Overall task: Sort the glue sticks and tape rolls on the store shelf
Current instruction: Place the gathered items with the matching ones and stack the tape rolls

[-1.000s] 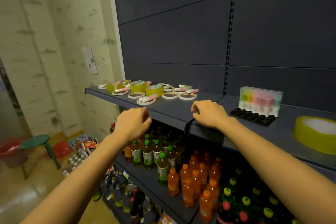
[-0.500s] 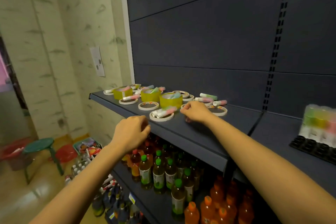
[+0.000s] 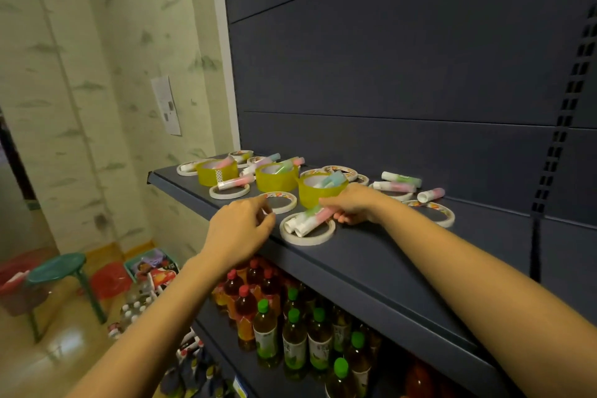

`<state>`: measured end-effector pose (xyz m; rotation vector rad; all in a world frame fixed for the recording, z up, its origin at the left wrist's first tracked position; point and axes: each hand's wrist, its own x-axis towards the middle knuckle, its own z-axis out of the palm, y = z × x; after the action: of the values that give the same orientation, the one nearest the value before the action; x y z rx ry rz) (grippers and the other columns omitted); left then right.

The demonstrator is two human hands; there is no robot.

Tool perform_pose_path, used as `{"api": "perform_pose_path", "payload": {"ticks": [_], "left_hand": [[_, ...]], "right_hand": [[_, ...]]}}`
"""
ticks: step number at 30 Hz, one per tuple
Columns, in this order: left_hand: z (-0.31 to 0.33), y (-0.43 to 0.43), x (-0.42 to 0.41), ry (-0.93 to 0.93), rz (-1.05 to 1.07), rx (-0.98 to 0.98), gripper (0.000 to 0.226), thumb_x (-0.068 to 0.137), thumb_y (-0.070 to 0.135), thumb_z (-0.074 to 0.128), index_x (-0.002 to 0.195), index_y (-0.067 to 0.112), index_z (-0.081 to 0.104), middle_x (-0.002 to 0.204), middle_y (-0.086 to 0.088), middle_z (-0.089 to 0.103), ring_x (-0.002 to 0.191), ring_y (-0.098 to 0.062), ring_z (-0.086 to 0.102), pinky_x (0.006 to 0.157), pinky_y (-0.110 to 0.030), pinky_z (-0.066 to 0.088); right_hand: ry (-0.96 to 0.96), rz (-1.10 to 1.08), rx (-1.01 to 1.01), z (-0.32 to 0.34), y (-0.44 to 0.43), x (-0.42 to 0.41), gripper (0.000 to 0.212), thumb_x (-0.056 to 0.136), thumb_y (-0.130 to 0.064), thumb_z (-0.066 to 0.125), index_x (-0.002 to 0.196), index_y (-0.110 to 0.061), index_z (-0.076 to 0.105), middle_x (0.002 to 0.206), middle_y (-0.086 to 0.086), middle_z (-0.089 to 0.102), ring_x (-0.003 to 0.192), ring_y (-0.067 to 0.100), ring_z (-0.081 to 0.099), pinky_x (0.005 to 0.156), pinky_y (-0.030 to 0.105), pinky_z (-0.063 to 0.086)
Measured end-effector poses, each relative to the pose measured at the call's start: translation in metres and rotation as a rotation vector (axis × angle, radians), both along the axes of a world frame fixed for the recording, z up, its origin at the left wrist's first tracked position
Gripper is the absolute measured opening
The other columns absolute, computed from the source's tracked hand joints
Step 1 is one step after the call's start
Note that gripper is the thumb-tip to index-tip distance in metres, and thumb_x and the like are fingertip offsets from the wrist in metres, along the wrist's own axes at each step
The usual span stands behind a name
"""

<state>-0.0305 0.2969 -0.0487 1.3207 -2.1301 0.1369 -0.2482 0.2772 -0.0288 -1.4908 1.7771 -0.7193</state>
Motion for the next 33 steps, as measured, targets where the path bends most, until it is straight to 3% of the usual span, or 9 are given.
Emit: {"api": "perform_pose_path", "payload": {"ticks": [5, 8, 10, 13, 18, 21, 25, 27, 33], "left_hand": [[0.006, -0.037, -0.027, -0.109, -0.153, 0.085, 0.034, 0.090, 0.047, 0.049, 0.110, 0.023, 0.063, 0.102, 0.002, 0.068, 0.096, -0.021, 0.061, 0.079, -0.036, 0.051], [0.006, -0.056, -0.048, -0.232, -0.219, 0.118, 0.042, 0.085, 0.057, 0.051, 0.101, 0.021, 0.065, 0.099, -0.001, 0.068, 0.092, -0.021, 0.062, 0.076, -0.036, 0.052], [0.003, -0.065, -0.060, -0.307, -0.259, 0.093, 0.044, 0.081, 0.061, 0.052, 0.095, 0.020, 0.063, 0.093, -0.001, 0.066, 0.090, -0.022, 0.062, 0.071, -0.034, 0.049], [0.001, -0.074, -0.070, -0.353, -0.315, 0.032, 0.044, 0.079, 0.062, 0.055, 0.074, 0.018, 0.054, 0.076, -0.001, 0.057, 0.081, -0.024, 0.060, 0.060, -0.031, 0.040], [0.024, -0.076, -0.079, -0.241, -0.404, -0.011, 0.033, 0.076, 0.051, 0.066, 0.079, 0.019, 0.064, 0.078, -0.001, 0.064, 0.078, -0.020, 0.061, 0.061, -0.028, 0.042], [0.046, -0.062, -0.094, -0.111, -0.526, -0.026, 0.033, 0.074, 0.048, 0.070, 0.084, 0.017, 0.069, 0.083, -0.003, 0.069, 0.081, -0.025, 0.063, 0.063, -0.028, 0.044], [0.066, -0.032, -0.129, 0.007, -0.728, 0.074, 0.028, 0.071, 0.048, 0.074, 0.074, 0.023, 0.061, 0.066, 0.010, 0.058, 0.074, -0.021, 0.059, 0.062, -0.028, 0.044], [0.069, -0.014, -0.149, 0.054, -0.847, 0.130, 0.028, 0.069, 0.042, 0.078, 0.081, 0.022, 0.064, 0.067, 0.011, 0.060, 0.074, -0.018, 0.061, 0.070, -0.033, 0.051], [0.070, 0.043, -0.215, 0.108, -1.096, 0.247, 0.026, 0.065, 0.033, 0.083, 0.081, 0.020, 0.067, 0.072, 0.003, 0.068, 0.073, -0.018, 0.063, 0.079, -0.039, 0.054]], "right_hand": [[0.030, -0.096, -0.178, 0.020, 0.004, -0.016, 0.026, 0.087, -0.036, 0.064, 0.074, -0.014, 0.057, 0.066, 0.006, 0.060, 0.052, 0.011, 0.050, 0.050, 0.018, 0.041], [0.047, -0.208, -0.307, 0.028, 0.017, -0.023, 0.021, 0.087, -0.035, 0.063, 0.081, -0.016, 0.058, 0.066, 0.002, 0.062, 0.048, 0.007, 0.053, 0.043, 0.012, 0.042], [0.074, -0.274, -0.367, 0.032, 0.029, -0.028, 0.021, 0.089, -0.036, 0.061, 0.085, -0.016, 0.060, 0.069, 0.000, 0.064, 0.051, 0.005, 0.054, 0.047, 0.013, 0.043], [0.128, -0.362, -0.424, 0.034, 0.050, -0.036, 0.022, 0.090, -0.036, 0.059, 0.090, -0.013, 0.060, 0.070, -0.003, 0.063, 0.053, 0.004, 0.055, 0.045, 0.010, 0.040], [0.156, -0.536, -0.497, 0.031, 0.090, -0.047, 0.023, 0.087, -0.030, 0.065, 0.089, -0.008, 0.064, 0.073, 0.007, 0.070, 0.055, 0.009, 0.061, 0.065, 0.023, 0.054], [0.163, -0.622, -0.538, 0.028, 0.120, -0.058, 0.017, 0.086, -0.026, 0.067, 0.085, -0.009, 0.063, 0.064, 0.001, 0.067, 0.050, 0.004, 0.063, 0.058, 0.015, 0.055], [0.221, -0.767, -0.567, 0.027, 0.166, -0.073, 0.011, 0.086, -0.022, 0.067, 0.082, -0.013, 0.062, 0.065, -0.001, 0.067, 0.053, 0.003, 0.064, 0.057, 0.011, 0.051], [0.251, -0.837, -0.558, 0.028, 0.191, -0.081, 0.010, 0.086, -0.021, 0.067, 0.085, -0.012, 0.062, 0.069, 0.001, 0.068, 0.062, 0.015, 0.068, 0.069, 0.020, 0.054], [0.399, -1.029, -0.530, 0.034, 0.272, -0.108, 0.011, 0.086, -0.020, 0.064, 0.091, -0.010, 0.062, 0.081, 0.008, 0.070, 0.071, 0.024, 0.069, 0.079, 0.039, 0.056]]}}
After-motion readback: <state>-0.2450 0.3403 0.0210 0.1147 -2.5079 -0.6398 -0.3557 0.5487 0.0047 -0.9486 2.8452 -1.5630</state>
